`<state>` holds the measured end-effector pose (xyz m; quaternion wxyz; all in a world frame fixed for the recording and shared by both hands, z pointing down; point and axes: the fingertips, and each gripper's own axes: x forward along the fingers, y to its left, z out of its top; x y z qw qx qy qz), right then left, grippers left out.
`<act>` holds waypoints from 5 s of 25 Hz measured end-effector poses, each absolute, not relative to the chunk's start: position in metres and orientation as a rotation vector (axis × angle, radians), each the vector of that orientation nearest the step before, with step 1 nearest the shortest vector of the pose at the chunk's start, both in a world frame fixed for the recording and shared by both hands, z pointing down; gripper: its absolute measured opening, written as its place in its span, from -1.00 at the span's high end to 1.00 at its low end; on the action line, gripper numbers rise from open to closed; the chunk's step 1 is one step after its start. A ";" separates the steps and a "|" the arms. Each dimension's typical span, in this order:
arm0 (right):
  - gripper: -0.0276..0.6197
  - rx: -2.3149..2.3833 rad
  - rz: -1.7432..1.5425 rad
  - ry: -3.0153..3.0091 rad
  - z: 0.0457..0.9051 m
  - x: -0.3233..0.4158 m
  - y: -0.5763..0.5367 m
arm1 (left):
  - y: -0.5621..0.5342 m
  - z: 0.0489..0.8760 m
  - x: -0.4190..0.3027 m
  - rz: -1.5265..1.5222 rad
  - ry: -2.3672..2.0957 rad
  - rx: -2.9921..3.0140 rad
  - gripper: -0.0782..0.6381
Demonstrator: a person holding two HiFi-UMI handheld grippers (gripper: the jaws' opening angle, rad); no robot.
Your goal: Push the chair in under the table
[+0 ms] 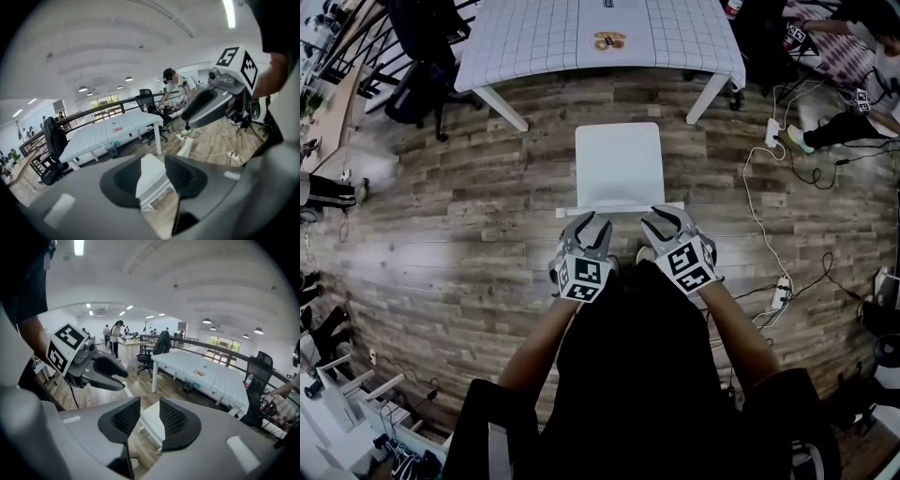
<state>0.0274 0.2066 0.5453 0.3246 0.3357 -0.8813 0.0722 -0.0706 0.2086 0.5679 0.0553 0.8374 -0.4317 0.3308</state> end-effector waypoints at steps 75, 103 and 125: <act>0.64 0.030 -0.008 -1.714 0.756 0.020 0.090 | 0.093 0.751 -0.049 2.011 -0.244 2.264 0.49; 0.64 0.115 0.088 -1.668 0.747 -0.006 -0.091 | -0.091 0.740 -0.075 2.025 -0.112 2.394 0.53; 0.64 0.093 0.068 -1.688 0.748 -0.002 -0.183 | -0.181 0.739 -0.069 1.985 -0.095 2.379 0.52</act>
